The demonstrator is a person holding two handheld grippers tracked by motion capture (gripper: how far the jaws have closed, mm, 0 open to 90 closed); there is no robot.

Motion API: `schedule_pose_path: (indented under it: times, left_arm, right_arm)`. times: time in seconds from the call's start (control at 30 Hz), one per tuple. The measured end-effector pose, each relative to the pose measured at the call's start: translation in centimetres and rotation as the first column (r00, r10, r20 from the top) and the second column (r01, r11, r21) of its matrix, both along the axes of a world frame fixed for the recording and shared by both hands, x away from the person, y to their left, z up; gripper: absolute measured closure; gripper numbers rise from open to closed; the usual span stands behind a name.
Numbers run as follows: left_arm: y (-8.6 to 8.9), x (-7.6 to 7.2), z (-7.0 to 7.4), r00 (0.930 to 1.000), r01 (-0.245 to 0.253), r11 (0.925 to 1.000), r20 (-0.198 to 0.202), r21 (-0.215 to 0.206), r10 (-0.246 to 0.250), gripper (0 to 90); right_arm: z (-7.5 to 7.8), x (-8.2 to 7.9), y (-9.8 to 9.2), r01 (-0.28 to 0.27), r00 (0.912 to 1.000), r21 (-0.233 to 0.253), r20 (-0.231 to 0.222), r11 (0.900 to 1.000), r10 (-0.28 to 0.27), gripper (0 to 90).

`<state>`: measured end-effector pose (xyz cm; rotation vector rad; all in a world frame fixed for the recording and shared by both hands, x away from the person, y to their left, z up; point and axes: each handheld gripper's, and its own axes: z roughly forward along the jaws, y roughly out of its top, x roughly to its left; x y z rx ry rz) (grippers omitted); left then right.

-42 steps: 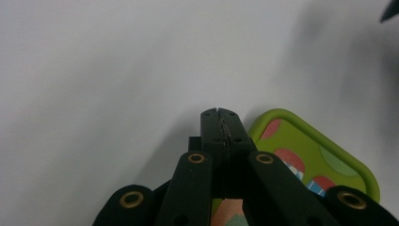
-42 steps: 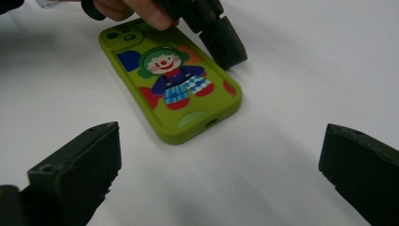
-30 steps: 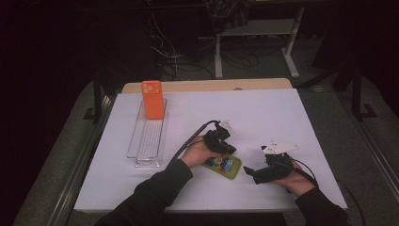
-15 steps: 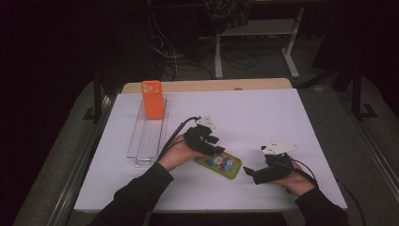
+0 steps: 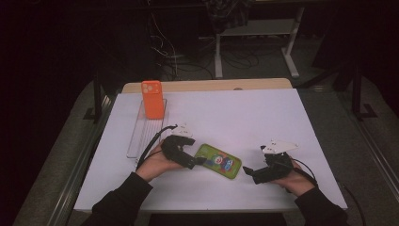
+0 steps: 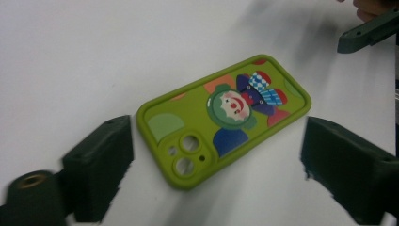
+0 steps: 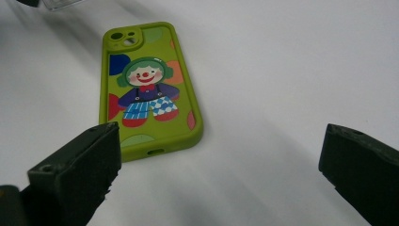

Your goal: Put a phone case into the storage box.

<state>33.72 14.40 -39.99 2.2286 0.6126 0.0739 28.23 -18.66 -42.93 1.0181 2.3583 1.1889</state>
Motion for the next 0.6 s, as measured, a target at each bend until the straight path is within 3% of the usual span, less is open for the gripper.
schedule_pose_path:
  times: [0.17,0.23,0.3,0.6]
  left_arm:
    - [0.7,-0.8,-0.2,0.9999,-0.006,1.0000,0.010,0.002,0.006,0.0]
    - [0.8,-1.0,-0.4,0.9992,-0.003,0.9994,0.040,0.034,0.001,0.0]
    - [0.9,-1.1,-0.5,0.9991,0.008,0.9988,0.041,0.049,-0.010,0.0]
    - [0.7,-1.1,-0.7,0.9998,0.005,0.9995,0.021,0.031,-0.005,1.3]
  right_arm:
    - [0.2,0.2,-0.1,0.001,0.9998,0.000,-0.018,1.000,-0.001,0.0]
    - [0.3,0.3,0.0,-0.002,0.9996,-0.008,-0.029,1.000,0.002,0.0]
    - [0.6,0.2,0.2,-0.012,0.9990,-0.018,-0.043,1.000,0.011,0.0]
    - [1.7,0.6,1.2,-0.032,0.9979,-0.053,-0.058,0.998,0.029,0.0]
